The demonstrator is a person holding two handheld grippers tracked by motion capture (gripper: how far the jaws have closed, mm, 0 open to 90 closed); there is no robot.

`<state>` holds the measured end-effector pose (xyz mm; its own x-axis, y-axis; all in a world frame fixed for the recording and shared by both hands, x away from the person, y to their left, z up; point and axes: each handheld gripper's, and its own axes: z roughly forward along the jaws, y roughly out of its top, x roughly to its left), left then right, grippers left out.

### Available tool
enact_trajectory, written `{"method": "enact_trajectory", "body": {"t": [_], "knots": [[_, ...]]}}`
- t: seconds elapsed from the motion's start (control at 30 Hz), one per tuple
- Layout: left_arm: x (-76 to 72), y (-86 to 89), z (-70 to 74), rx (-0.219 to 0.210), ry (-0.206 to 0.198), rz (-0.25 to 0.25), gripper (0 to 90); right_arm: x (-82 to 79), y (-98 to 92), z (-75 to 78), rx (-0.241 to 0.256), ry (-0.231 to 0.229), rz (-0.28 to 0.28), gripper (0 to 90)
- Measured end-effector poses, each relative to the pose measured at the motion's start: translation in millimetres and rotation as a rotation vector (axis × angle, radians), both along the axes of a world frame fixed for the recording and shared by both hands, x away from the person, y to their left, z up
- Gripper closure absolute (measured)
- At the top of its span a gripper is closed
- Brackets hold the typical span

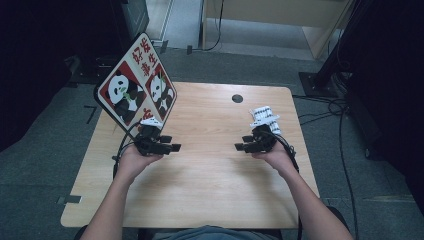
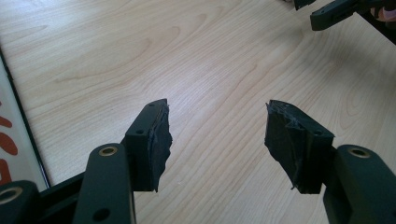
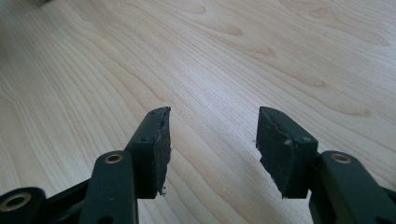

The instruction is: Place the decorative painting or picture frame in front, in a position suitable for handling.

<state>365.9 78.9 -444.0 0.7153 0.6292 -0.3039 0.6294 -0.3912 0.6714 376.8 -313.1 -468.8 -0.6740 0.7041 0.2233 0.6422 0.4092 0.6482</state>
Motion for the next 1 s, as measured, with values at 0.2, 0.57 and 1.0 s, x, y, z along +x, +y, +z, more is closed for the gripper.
{"method": "enact_trajectory", "body": {"t": [0.2, 0.57, 1.0], "knots": [[-4.9, 4.2, 2.2, -0.002, -0.009, 0.009, 39.7, 4.2, 0.7, 0.9, 0.007, -0.004, 0.003, 45.9], [-16.2, 14.8, 4.9, 0.001, -0.017, 0.042, 38.1, 11.5, 5.2, 3.0, 0.011, -0.003, 0.015, 45.7], [-33.1, 37.0, 15.1, -0.023, -0.044, 0.090, 37.9, 20.0, 20.9, 1.7, -0.005, 0.005, 0.058, 45.6]]}}
